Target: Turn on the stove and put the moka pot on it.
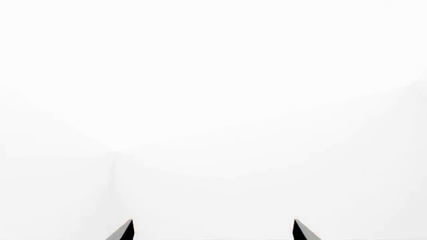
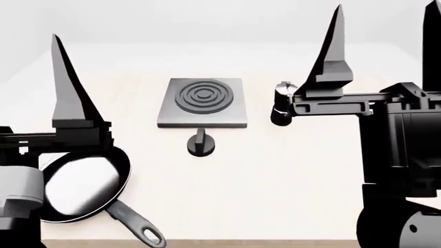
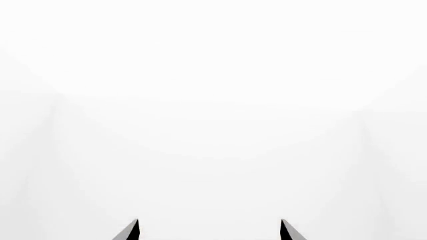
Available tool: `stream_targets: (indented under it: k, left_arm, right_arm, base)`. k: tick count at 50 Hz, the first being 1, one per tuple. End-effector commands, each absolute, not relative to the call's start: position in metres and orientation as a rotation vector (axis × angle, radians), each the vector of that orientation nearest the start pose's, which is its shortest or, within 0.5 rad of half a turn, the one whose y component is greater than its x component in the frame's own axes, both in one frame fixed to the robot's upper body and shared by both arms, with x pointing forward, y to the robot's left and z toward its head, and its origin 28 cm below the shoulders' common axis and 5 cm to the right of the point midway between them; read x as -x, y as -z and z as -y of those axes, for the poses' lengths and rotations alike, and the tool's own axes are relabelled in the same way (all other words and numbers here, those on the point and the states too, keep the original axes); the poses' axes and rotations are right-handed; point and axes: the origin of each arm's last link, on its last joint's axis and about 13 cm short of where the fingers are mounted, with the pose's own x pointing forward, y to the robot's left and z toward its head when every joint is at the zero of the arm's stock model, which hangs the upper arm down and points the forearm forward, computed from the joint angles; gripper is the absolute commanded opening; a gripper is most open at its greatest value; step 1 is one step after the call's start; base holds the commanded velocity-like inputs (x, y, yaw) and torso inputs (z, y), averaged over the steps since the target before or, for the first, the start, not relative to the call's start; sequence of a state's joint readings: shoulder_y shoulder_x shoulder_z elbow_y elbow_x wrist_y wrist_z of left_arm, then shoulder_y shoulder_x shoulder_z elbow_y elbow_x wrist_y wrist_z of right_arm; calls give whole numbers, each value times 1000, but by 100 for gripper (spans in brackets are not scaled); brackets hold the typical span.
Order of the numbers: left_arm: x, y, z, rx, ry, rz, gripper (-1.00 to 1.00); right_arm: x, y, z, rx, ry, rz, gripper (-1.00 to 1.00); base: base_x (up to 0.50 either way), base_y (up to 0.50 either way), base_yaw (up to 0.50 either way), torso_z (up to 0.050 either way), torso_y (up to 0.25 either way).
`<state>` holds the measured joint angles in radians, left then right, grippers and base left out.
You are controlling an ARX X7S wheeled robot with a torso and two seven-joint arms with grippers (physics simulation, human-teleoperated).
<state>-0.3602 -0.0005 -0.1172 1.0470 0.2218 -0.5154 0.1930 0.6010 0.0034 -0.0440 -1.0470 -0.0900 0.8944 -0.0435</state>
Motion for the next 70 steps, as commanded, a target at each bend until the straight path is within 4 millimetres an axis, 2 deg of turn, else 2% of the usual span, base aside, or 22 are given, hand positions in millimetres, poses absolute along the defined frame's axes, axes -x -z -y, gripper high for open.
stream_targets:
  k: [1,38,48,52,54,59,70]
  left_arm:
    - [-174,-241,-235,-223,-129,855,100]
    - [-173,-238,-235,-218,-134,845,100]
    - [-174,-237,-234,-212,-131,825,100]
    - [-180,-233,-233,-163,-110,728,100]
    - [-185,-229,-232,-103,-75,626,100]
    - [-190,-220,-232,-91,-37,443,100]
    - [-193,-200,-228,1,65,219,100]
  right_arm:
    - [-197,-264,96,58,1,753,100]
    - [-196,-263,95,57,-5,754,100]
    - [-196,-264,94,58,-8,768,100]
    - [-196,-263,94,57,-6,767,100]
    - [-196,-263,94,55,-6,765,100]
    - [-196,-264,94,53,-3,761,100]
    - [-196,-266,92,55,-12,777,100]
  base:
    - [438,0,0,0,0]
    - [430,0,0,0,1]
    - [155,0,0,0,0]
    - [0,0,0,0,0]
    - [0,0,0,0,0]
    - [0,0,0,0,0]
    - [0,0,0,0,0]
